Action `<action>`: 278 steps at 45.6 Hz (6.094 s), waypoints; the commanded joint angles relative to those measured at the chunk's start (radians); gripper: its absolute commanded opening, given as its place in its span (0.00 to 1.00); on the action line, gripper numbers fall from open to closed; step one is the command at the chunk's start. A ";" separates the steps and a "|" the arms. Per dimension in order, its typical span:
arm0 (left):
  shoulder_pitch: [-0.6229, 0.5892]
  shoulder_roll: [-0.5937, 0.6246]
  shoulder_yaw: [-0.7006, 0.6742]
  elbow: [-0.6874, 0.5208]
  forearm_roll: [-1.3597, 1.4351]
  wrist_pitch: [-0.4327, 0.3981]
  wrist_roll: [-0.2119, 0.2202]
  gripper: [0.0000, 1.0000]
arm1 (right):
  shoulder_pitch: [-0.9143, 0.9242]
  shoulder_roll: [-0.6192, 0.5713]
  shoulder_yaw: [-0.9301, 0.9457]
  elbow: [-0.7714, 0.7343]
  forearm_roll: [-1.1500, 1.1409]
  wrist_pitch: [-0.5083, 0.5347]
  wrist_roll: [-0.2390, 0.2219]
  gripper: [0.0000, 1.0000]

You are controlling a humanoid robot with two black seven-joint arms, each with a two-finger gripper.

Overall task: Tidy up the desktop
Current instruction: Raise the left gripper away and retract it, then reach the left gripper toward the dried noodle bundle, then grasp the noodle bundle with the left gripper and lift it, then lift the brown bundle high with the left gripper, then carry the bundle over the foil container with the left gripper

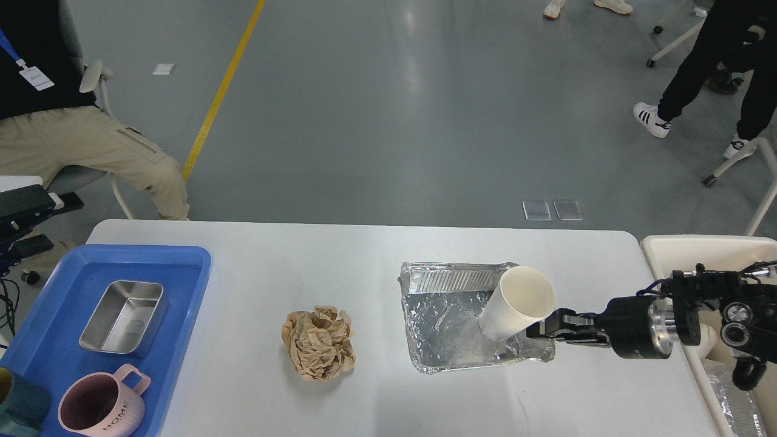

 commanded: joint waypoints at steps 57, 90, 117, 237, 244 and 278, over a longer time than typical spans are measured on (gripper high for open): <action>-0.190 -0.775 0.067 0.234 1.299 -0.405 -0.068 0.97 | 0.017 -0.008 0.032 0.017 0.000 0.000 0.000 0.00; -0.206 -1.116 0.113 0.502 1.396 -0.419 -0.063 0.97 | 0.012 -0.027 0.049 0.025 0.000 0.000 0.005 0.00; -0.213 -1.148 0.285 0.582 1.442 -0.189 -0.155 0.54 | 0.006 -0.030 0.049 0.026 0.000 0.000 0.006 0.00; 0.041 -0.062 0.000 0.166 0.296 0.144 -0.303 0.14 | -0.005 -0.050 0.050 0.020 0.001 0.000 -0.002 0.00; -0.060 -0.132 -0.011 0.169 0.598 0.080 -0.301 0.14 | 0.000 -0.057 0.053 0.028 0.001 0.000 -0.002 0.00; -0.785 -0.884 0.012 0.294 1.294 -0.617 -0.298 0.14 | 0.010 -0.053 0.053 0.031 0.000 0.000 0.000 0.00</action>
